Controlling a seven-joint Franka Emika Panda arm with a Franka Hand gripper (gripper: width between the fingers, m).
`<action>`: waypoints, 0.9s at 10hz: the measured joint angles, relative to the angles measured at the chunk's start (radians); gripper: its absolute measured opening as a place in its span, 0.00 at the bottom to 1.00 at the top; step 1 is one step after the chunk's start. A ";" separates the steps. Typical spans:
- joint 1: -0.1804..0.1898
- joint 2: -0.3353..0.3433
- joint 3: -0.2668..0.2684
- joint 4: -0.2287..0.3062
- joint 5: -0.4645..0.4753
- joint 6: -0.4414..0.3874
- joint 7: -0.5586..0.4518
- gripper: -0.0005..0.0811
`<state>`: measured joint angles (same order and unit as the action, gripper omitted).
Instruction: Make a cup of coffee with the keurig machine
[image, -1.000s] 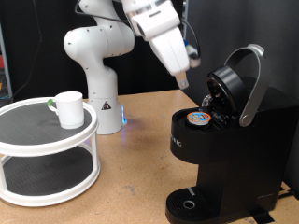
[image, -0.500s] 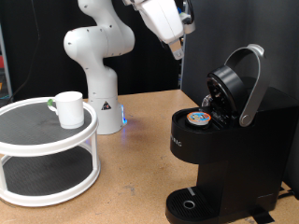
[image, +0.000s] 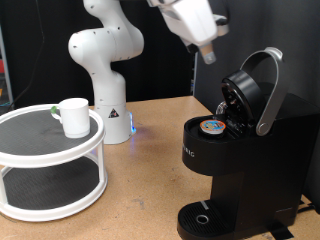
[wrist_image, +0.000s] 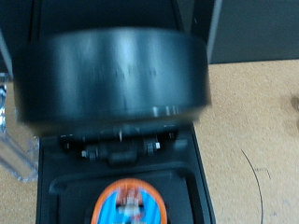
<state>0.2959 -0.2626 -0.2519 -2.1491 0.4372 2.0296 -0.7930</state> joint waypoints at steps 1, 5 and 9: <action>0.010 0.005 0.021 0.007 0.001 0.009 0.014 0.99; 0.036 0.009 0.108 0.016 -0.003 0.069 0.096 0.99; 0.041 0.032 0.177 0.030 -0.020 0.086 0.191 0.99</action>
<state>0.3365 -0.2311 -0.0748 -2.1193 0.4168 2.1159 -0.6021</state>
